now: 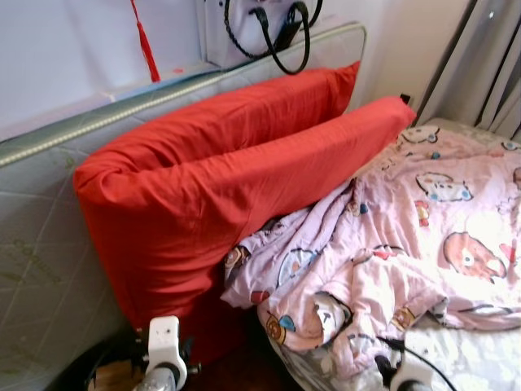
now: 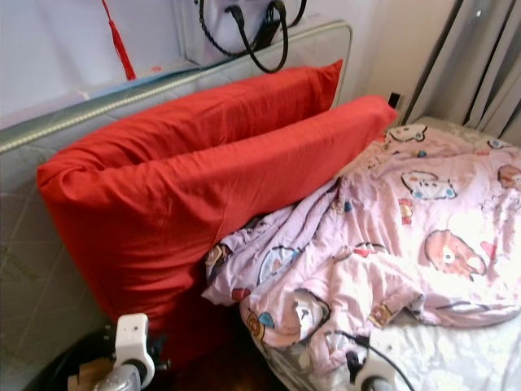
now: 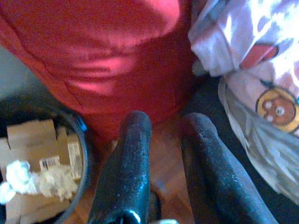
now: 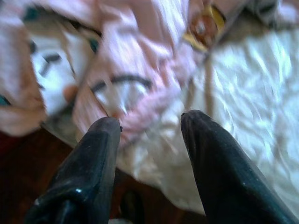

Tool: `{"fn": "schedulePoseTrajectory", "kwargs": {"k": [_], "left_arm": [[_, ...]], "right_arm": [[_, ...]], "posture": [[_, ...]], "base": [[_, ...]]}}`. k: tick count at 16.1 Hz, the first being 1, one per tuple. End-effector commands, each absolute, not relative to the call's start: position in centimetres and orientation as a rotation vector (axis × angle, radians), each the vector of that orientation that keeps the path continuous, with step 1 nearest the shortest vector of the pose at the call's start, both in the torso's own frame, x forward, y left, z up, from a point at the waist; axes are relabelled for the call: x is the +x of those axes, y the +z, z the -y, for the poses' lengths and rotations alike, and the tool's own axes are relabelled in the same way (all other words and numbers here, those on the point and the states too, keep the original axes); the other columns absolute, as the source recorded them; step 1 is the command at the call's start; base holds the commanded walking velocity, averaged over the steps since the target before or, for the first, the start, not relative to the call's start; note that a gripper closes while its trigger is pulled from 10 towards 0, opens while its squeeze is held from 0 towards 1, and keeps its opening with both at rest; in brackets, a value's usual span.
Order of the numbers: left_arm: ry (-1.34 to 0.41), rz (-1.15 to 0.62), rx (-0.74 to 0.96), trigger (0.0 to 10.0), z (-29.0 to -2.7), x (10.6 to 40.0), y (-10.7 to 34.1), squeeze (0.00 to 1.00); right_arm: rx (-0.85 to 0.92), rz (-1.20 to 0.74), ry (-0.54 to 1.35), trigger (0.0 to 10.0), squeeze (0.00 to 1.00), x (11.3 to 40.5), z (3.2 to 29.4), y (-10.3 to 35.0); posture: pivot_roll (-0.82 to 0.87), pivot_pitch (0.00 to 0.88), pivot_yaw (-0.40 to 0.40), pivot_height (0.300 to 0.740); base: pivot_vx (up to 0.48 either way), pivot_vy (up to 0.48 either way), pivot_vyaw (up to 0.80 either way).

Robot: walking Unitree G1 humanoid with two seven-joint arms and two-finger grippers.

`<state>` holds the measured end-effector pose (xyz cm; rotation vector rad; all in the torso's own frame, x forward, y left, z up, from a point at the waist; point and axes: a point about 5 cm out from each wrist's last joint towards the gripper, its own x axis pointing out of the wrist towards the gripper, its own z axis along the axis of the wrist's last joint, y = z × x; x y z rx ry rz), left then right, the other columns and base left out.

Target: Clean up the room

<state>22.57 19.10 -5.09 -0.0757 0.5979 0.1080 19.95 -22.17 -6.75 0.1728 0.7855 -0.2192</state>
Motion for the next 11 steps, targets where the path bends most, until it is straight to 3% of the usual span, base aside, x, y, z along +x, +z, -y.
{"fn": "schedulePoseTrajectory", "kwargs": {"k": [1, 6, 11], "left_arm": [[0.139, -0.557, -0.084, 10.0, -19.8, 22.7, -4.7, 0.0], [0.169, -0.27, -0.081, 10.0, -20.3, 23.9, -1.7, 0.0], [0.135, -0.116, -0.053, 10.0, -19.8, 24.4, 0.7, 0.0]], "right_arm": [[0.187, -0.732, -0.207, 10.0, 0.0, 20.8, 22.1, -6.2], [0.152, -0.431, -0.093, 10.0, 0.0, 25.6, 22.4, -1.9], [0.122, -0.239, -0.044, 10.0, 0.0, 26.5, 21.5, 0.0]], "posture": [[0.02, 0.0, -0.009, 0.74], [0.02, 0.0, -0.01, 0.74], [0.02, 0.0, 0.001, 0.74]], "base": [[0.0, 0.0, 0.0], [0.0, 0.0, 0.0], [0.0, 0.0, 0.0]]}}
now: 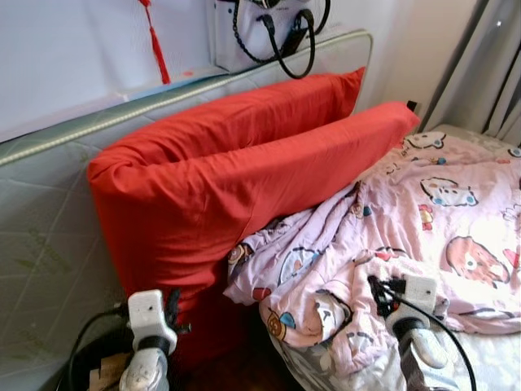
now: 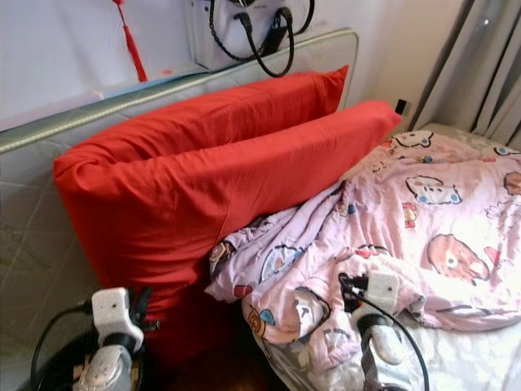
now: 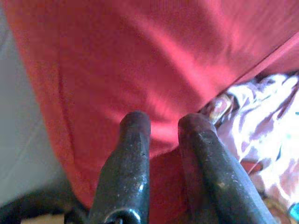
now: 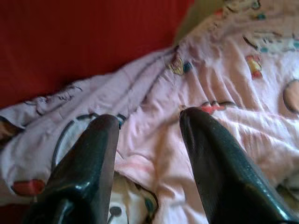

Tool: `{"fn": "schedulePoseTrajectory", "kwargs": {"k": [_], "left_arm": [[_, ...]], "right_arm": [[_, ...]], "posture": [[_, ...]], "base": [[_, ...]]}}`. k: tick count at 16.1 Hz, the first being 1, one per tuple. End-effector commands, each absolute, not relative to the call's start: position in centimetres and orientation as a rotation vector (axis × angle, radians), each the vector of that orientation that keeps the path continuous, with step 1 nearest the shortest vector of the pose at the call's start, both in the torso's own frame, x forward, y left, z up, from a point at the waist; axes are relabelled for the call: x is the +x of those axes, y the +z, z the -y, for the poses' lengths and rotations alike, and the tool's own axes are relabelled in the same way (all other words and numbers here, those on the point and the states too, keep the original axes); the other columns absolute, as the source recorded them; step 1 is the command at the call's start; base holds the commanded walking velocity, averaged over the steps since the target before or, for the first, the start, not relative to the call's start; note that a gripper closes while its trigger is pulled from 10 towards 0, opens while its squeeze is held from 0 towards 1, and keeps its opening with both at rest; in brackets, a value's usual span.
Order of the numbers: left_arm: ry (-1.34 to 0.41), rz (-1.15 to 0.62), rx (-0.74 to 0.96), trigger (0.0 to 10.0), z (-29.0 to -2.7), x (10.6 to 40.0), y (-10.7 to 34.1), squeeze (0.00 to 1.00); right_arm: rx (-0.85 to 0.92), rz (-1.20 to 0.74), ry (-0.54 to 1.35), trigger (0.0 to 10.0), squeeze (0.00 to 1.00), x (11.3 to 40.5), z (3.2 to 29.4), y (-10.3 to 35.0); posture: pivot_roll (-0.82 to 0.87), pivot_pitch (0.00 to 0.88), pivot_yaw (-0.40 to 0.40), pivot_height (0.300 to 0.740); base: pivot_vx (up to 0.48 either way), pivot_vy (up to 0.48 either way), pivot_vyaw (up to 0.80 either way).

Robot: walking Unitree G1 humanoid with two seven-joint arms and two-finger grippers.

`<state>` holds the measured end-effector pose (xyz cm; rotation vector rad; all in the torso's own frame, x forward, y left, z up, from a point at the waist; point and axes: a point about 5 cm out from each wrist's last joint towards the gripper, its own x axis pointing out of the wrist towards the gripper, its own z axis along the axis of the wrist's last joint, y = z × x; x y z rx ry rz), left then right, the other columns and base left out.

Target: Clean up the room

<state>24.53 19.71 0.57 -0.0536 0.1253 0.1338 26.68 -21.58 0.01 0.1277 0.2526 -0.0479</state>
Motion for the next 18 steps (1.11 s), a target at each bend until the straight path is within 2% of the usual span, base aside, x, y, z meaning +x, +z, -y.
{"fn": "schedulePoseTrajectory", "kwargs": {"k": [1, 7, 13, 18], "left_arm": [[0.135, -0.108, -0.054, 10.0, -19.8, 24.4, 0.9, 0.0], [0.14, -0.056, -0.046, 10.0, -20.2, 24.9, 2.5, 0.0], [0.135, -0.062, -0.041, 10.0, -20.3, 24.8, 3.0, 0.0], [0.119, -0.068, -0.039, 10.0, -20.0, 24.9, 3.1, 0.0]], "right_arm": [[0.119, -0.229, -0.041, 10.0, 0.0, 26.5, 21.4, 0.1], [0.063, -0.224, 0.008, 10.0, 0.0, 27.4, 20.2, 0.8], [0.059, -0.239, -0.003, 10.0, 0.0, 27.3, 19.9, 0.6], [0.066, -0.248, -0.011, 10.0, 0.0, 27.1, 19.8, 0.3]], "posture": [[0.02, 0.0, 0.004, 0.74], [0.03, 0.0, -0.007, 0.74], [0.03, 0.0, 0.001, 0.676], [0.03, 0.0, 0.0, 0.676]], "base": [[0.0, 0.0, 0.0], [0.0, 0.0, 0.0], [0.0, 0.0, 0.0], [0.0, 0.0, 0.0]]}}
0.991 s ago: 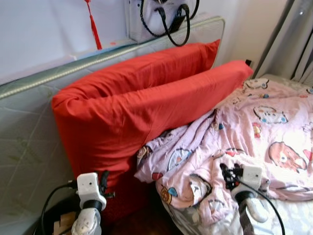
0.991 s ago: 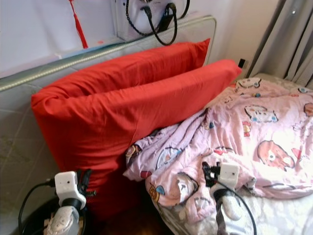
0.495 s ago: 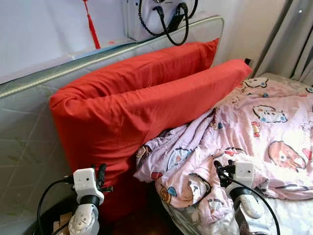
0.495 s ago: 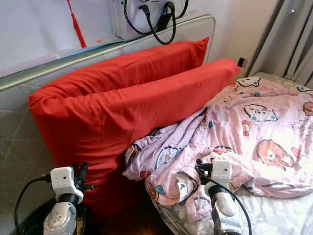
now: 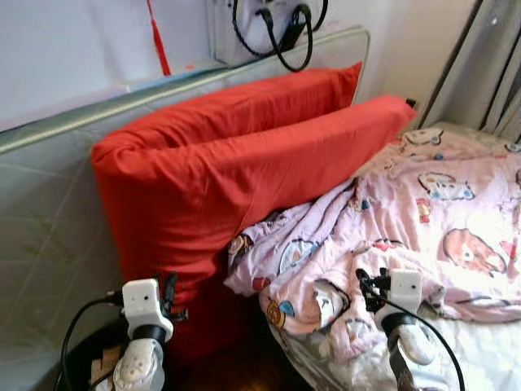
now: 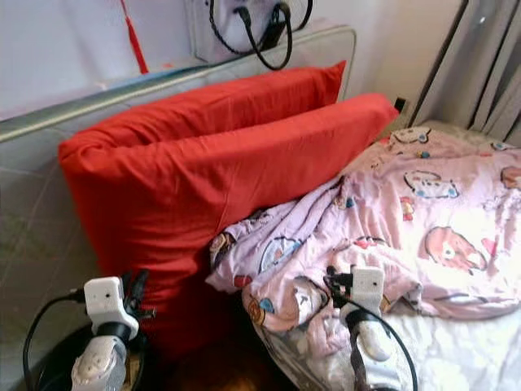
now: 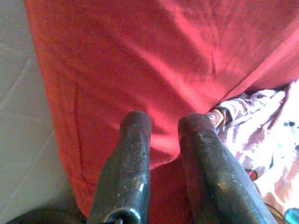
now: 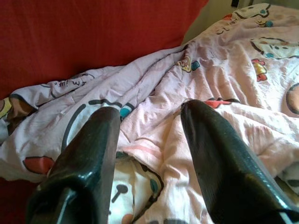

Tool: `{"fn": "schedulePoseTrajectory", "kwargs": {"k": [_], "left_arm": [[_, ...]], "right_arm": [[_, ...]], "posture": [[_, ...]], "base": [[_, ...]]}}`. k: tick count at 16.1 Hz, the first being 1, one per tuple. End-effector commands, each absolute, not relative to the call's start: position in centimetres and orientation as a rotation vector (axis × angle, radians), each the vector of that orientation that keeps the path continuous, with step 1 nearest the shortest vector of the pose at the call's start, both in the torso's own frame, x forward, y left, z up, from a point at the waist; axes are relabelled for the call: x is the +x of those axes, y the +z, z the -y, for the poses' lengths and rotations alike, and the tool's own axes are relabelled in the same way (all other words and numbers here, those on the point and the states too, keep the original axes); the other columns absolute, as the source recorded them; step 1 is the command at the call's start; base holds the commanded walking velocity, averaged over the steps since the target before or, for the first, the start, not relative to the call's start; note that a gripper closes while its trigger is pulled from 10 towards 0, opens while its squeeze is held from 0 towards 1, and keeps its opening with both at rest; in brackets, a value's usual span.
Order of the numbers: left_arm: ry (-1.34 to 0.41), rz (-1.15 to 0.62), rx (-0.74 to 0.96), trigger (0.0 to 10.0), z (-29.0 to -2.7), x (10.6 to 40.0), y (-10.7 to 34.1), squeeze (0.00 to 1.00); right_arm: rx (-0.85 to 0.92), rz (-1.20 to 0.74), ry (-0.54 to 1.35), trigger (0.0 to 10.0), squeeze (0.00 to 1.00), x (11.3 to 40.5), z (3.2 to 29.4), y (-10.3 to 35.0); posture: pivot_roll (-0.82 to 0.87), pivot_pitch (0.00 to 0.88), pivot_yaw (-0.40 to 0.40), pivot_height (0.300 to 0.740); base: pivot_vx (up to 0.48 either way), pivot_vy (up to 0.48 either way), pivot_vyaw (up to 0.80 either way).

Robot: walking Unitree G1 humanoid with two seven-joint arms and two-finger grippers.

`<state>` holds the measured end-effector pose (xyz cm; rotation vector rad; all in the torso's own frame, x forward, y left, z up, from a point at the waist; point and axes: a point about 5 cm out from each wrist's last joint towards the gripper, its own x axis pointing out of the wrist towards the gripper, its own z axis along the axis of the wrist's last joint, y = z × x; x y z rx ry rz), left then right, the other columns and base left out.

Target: Clean up the room

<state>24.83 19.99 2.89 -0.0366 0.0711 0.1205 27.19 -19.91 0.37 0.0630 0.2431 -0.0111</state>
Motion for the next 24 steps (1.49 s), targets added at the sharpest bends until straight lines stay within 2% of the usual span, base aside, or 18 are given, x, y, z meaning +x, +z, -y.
{"fn": "schedulePoseTrajectory", "kwargs": {"k": [1, 5, 8, 24], "left_arm": [[0.115, -0.07, -0.039, 10.0, -20.0, 24.9, 3.2, 0.0], [0.096, -0.074, -0.035, 10.0, -19.6, 25.0, 3.3, 0.0], [0.09, -0.079, -0.04, 10.0, -19.4, 25.0, 3.3, 0.0], [0.058, -0.088, -0.042, 10.0, -19.0, 25.1, 3.7, 0.0]], "right_arm": [[0.067, -0.25, -0.009, 10.0, 0.0, 27.1, 19.7, 0.3], [0.057, -0.293, 0.004, 10.0, 0.0, 27.2, 19.5, -0.1], [0.069, -0.282, 0.014, 10.0, 0.0, 27.0, 19.2, -0.1], [0.083, -0.282, 0.035, 10.0, 0.0, 27.0, 18.7, -0.2]], "posture": [[0.03, 0.0, 0.0, 0.676], [0.04, 0.0, 0.001, 0.676], [0.04, 0.0, 0.002, 0.656], [0.04, 0.0, 0.007, 0.656]], "base": [[0.0, 0.0, 0.0], [0.0, 0.0, 0.0], [0.0, 0.0, 0.0], [0.0, 0.0, 0.0]]}}
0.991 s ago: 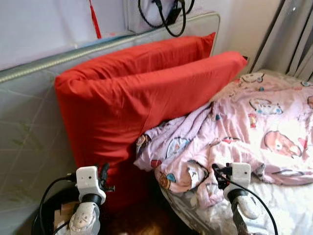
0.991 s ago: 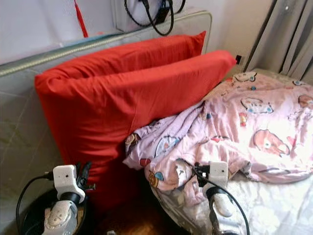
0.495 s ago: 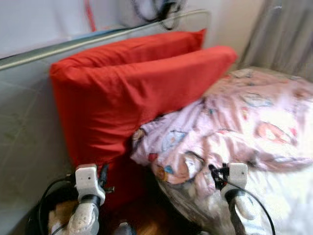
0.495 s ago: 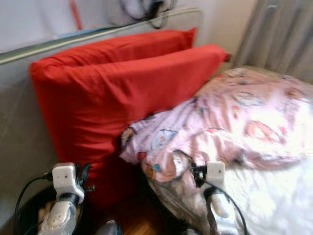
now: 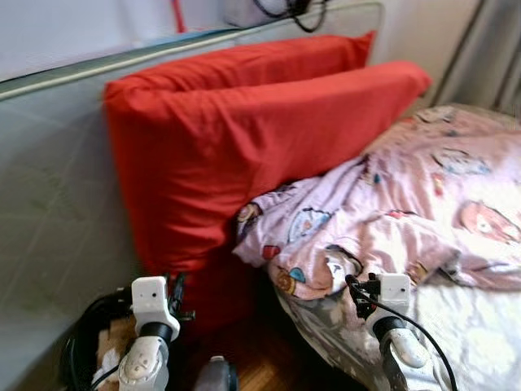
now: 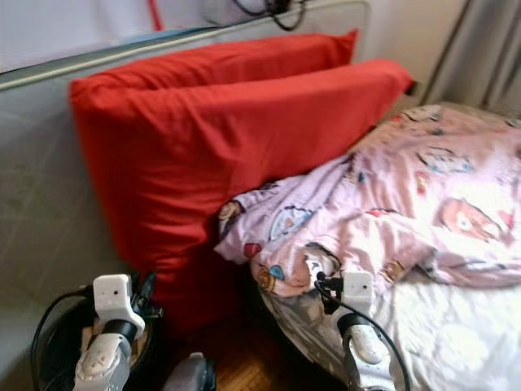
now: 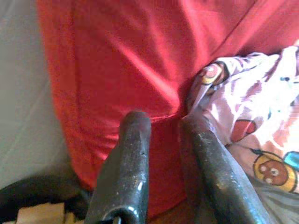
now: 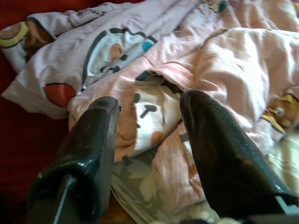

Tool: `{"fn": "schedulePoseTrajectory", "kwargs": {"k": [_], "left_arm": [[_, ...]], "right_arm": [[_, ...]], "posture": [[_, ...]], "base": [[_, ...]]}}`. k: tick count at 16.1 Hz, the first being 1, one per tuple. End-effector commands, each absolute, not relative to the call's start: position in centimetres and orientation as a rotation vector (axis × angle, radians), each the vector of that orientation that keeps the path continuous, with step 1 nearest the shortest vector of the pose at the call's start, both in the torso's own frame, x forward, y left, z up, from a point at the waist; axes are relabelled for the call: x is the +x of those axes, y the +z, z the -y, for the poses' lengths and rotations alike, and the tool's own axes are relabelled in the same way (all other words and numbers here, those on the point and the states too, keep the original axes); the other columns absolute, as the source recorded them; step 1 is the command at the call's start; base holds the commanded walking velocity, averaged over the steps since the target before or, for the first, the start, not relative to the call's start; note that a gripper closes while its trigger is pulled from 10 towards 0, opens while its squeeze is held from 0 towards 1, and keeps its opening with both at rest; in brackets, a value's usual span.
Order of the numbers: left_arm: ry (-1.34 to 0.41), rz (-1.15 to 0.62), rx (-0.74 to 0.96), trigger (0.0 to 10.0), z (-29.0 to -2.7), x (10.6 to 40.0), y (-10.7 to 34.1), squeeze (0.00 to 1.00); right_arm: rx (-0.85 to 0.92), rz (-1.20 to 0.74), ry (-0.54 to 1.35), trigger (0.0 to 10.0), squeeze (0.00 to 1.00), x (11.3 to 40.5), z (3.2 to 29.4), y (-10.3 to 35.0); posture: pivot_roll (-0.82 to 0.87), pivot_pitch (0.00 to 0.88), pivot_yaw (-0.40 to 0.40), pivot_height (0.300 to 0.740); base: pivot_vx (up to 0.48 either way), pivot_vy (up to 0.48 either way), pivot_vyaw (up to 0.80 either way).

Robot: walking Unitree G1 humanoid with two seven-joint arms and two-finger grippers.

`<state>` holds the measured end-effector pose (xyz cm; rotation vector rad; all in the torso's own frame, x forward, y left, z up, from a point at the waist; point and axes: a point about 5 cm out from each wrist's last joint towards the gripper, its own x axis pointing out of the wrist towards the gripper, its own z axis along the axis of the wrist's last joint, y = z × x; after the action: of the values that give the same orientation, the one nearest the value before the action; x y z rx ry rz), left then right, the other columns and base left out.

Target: Clean up the room

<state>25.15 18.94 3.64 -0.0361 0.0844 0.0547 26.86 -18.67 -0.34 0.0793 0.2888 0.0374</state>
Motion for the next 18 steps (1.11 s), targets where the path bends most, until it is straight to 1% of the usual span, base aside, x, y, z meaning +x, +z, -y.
{"fn": "schedulePoseTrajectory", "kwargs": {"k": [1, 5, 8, 9, 16, 17, 18], "left_arm": [[0.054, -0.09, -0.041, 10.0, -19.04, 25.11, 3.68, 0.0], [0.05, -0.093, -0.038, 10.0, -19.08, 25.12, 3.66, 0.0], [0.045, -0.092, -0.037, 10.0, -19.03, 25.15, 3.69, 0.0], [0.042, -0.091, -0.037, 10.0, -18.97, 25.22, 3.73, 0.0], [0.041, -0.085, -0.035, 10.0, -19.02, 25.31, 3.9, 0.0], [0.043, -0.086, -0.033, 10.0, -19.12, 25.26, 3.89, 0.0], [0.044, -0.086, -0.032, 10.0, -19.16, 25.28, 3.9, 0.0]], "right_arm": [[0.082, -0.286, 0.034, 10.0, 0.0, 26.95, 18.67, -0.26], [0.048, -0.317, 0.026, 10.0, 0.0, 26.7, 18.98, -0.62], [0.054, -0.313, 0.018, 10.0, 0.0, 26.76, 19.3, -0.55], [0.063, -0.304, 0.015, 10.0, 0.0, 26.79, 19.36, -0.46], [0.062, -0.328, 0.022, 10.0, 0.0, 27.01, 18.7, -0.62], [0.063, -0.329, 0.018, 10.0, 0.0, 26.95, 18.74, -0.67], [0.071, -0.307, 0.019, 10.0, 0.0, 26.87, 18.81, -0.55]], "posture": [[0.04, 0.0, 0.008, 0.656], [0.04, 0.0, 0.012, 0.656], [0.04, 0.0, 0.015, 0.638], [0.04, 0.0, 0.015, 0.638], [0.05, 0.0, 0.015, 0.638], [0.05, 0.0, 0.016, 0.623], [0.05, 0.0, 0.016, 0.623]], "base": [[0.0, 0.0, 0.0], [0.0, 0.0, 0.0], [0.0, 0.0, 0.0], [0.0, 0.0, 0.0], [0.0, 0.0, 0.0], [0.0, 0.0, 0.0], [0.0, 0.0, 0.0]]}}
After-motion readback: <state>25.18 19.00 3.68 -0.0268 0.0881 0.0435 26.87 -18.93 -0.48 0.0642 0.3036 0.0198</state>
